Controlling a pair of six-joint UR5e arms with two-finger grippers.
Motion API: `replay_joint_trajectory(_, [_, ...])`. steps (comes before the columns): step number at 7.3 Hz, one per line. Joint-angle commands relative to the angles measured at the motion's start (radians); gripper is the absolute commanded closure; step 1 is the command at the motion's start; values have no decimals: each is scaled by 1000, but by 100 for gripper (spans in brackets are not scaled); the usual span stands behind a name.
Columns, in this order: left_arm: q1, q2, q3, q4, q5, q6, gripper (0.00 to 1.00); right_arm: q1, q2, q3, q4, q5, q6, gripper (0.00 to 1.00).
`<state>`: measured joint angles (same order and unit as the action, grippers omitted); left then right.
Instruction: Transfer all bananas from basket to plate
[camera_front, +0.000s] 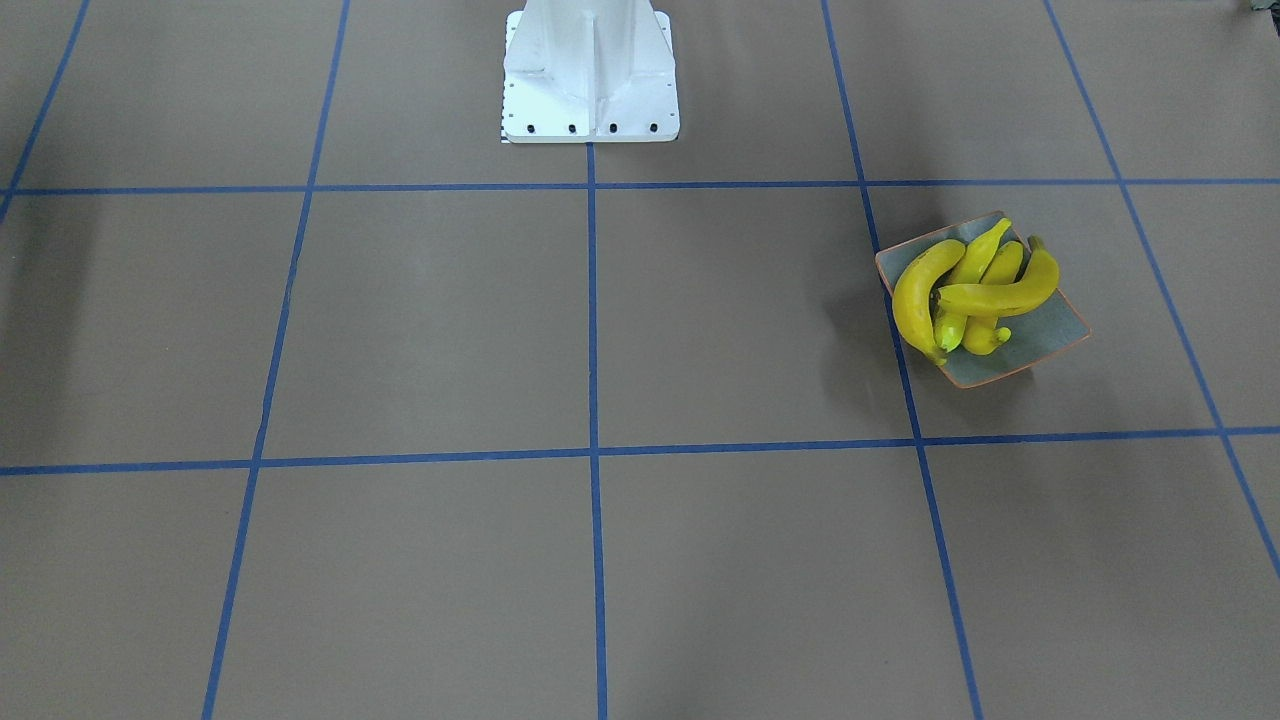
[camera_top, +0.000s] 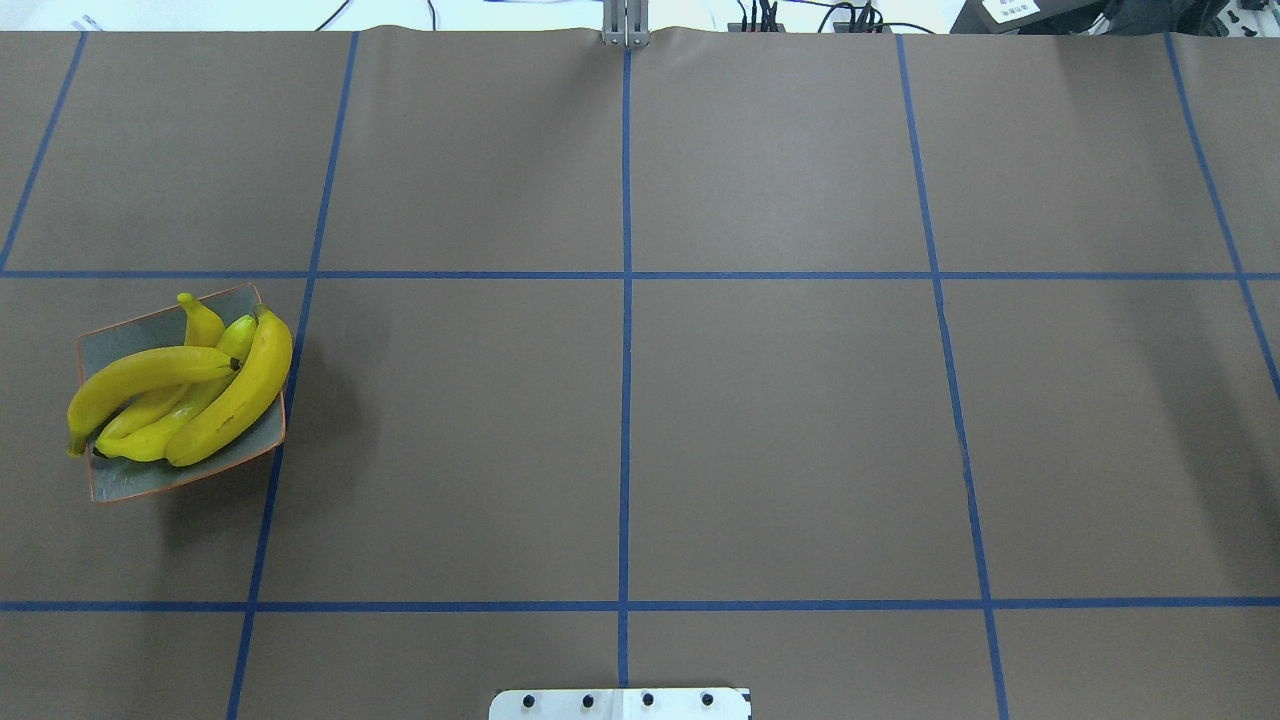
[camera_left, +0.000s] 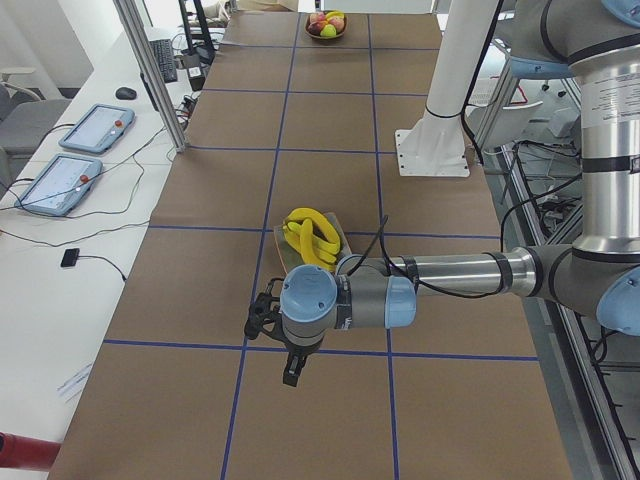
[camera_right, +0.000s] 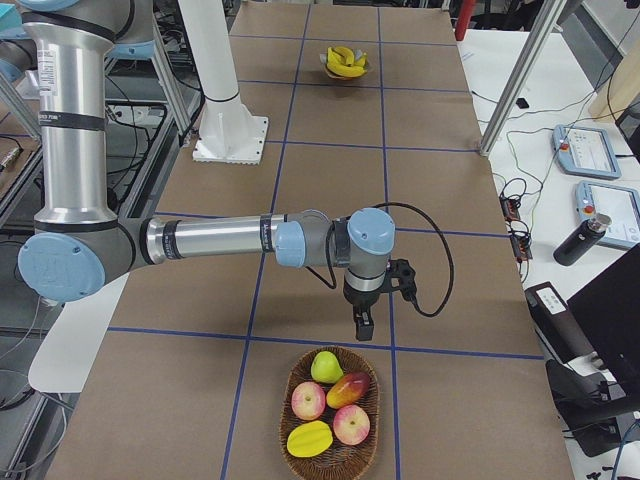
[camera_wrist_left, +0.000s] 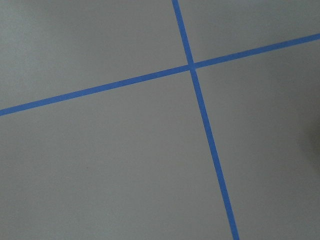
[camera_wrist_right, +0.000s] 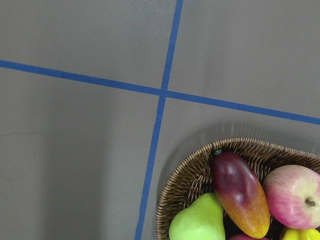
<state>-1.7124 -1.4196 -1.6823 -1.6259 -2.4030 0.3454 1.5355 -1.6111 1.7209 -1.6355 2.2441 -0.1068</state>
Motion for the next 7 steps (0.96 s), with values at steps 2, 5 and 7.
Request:
replay_joint_trajectory(2, [-1,-1,-3,-54,-2,-9,0,0,3,6,0,2,3,0])
replay_joint_trajectory(5, [-1,-1,-8,-55,-1,-8,0,0,-10,9,0,11,-5,0])
replay_joint_trajectory(7, [-1,2,-8,-55,1,-3,0,0,-16,23,2,3,-13,0])
